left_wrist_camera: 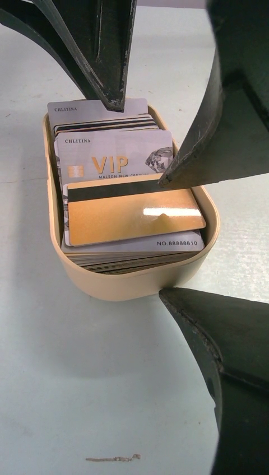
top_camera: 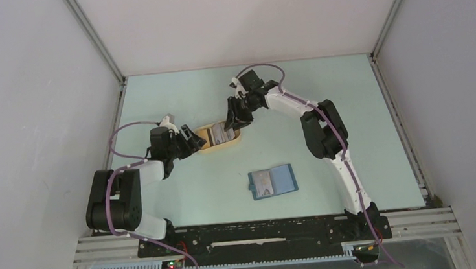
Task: Put the credit cards into the card holder
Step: Pick up the credit card from the storage box.
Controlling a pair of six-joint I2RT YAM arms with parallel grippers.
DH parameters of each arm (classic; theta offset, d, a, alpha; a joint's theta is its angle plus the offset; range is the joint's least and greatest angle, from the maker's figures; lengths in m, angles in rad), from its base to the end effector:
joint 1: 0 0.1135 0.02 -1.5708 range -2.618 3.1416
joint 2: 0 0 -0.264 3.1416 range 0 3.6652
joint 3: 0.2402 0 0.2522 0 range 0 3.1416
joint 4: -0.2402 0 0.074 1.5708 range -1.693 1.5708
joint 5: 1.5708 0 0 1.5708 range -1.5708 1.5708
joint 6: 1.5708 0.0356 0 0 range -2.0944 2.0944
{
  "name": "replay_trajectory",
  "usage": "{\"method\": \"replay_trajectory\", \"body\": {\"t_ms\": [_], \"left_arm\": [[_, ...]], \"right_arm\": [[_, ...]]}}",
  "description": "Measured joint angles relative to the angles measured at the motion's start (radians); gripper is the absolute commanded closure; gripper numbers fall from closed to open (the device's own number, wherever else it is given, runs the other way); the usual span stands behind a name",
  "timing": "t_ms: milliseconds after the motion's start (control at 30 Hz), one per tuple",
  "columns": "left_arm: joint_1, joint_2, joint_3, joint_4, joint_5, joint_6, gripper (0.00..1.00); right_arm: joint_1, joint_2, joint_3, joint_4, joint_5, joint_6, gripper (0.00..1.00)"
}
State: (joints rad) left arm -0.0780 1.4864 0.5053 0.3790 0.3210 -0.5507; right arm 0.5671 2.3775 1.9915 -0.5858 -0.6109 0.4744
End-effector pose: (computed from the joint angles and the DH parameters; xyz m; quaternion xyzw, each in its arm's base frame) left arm 0.2710 -0.0324 0.1453 -0.1322 0.8667 -0.2766 0.3934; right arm 0.4262 0.2956 0.1743 -0.1308 0.9062 0.3892 0.1011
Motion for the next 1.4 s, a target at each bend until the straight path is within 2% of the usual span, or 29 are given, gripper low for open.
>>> {"method": "replay_trajectory", "body": {"t_ms": [200, 433, 667, 1000, 1400], "left_arm": [[0.0, 0.001, 0.0, 0.0, 0.0, 0.0, 0.3], [0.0, 0.001, 0.0, 0.0, 0.0, 0.0, 0.3], [0.0, 0.002, 0.002, -0.001, 0.0, 0.0, 0.31], [0.0, -0.009, 0.01, -0.023, 0.006, 0.0, 0.28], [0.0, -0.174, 0.01, -0.105, -0.009, 0.006, 0.26]], "right_arm": [[-0.007, -0.012, -0.025, 0.001, 0.003, 0.0, 0.69], [-0.012, -0.014, -0.026, 0.001, 0.01, -0.002, 0.88], [-0.012, -0.014, -0.027, -0.003, 0.034, -0.009, 1.0], [-0.006, -0.065, -0.042, -0.037, 0.15, -0.1, 1.0], [0.003, -0.167, -0.085, -0.031, 0.235, -0.2, 1.0]]}}
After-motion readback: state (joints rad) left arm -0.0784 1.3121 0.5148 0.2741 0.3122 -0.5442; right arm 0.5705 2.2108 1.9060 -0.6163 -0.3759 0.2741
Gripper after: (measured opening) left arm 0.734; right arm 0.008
